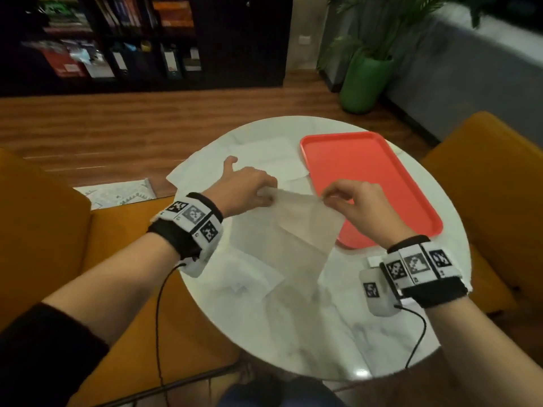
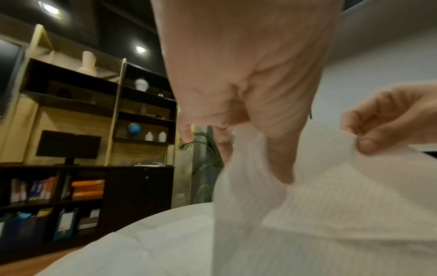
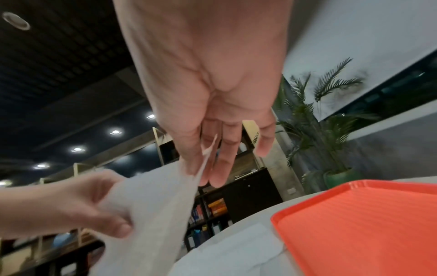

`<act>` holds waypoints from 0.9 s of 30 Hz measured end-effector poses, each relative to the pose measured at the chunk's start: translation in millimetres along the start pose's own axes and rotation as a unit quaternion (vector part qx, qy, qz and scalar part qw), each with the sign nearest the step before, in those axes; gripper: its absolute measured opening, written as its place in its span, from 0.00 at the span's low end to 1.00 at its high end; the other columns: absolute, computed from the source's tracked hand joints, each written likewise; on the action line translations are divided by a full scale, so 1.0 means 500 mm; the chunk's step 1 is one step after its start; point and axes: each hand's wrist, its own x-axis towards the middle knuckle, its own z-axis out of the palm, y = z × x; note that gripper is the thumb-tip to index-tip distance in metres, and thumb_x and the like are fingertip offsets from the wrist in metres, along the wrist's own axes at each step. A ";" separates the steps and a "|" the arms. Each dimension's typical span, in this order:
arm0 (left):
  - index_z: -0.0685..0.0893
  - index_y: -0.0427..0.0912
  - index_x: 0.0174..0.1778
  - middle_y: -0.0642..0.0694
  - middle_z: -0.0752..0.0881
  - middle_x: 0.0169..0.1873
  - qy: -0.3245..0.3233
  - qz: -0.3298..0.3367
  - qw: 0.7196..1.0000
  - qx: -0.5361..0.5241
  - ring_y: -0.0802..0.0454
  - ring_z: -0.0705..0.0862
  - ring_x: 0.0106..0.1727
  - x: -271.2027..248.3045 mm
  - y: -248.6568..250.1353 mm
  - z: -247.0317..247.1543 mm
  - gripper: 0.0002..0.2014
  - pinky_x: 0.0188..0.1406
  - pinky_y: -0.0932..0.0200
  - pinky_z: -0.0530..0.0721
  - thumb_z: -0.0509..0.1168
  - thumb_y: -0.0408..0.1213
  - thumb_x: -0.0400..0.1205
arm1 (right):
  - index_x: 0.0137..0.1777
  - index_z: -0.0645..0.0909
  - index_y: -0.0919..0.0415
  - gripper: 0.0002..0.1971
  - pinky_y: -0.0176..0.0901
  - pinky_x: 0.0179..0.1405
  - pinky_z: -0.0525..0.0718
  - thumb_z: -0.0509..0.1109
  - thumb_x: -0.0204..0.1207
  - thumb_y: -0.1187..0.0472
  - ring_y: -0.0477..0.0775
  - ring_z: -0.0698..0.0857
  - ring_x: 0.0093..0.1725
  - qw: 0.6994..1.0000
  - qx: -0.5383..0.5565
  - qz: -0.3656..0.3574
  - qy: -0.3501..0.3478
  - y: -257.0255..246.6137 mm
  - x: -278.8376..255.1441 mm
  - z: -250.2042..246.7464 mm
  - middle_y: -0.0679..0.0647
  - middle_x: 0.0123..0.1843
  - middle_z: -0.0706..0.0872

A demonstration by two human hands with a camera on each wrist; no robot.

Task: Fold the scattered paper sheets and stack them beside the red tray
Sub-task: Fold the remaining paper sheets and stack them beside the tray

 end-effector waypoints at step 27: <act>0.90 0.57 0.55 0.60 0.90 0.51 0.090 -0.099 0.954 -0.267 0.63 0.85 0.51 -0.240 0.012 0.338 0.12 0.60 0.56 0.76 0.68 0.35 0.81 | 0.44 0.86 0.49 0.05 0.21 0.36 0.75 0.73 0.75 0.61 0.27 0.83 0.37 0.973 0.124 0.177 -0.076 0.132 -0.159 0.183 0.38 0.39 0.88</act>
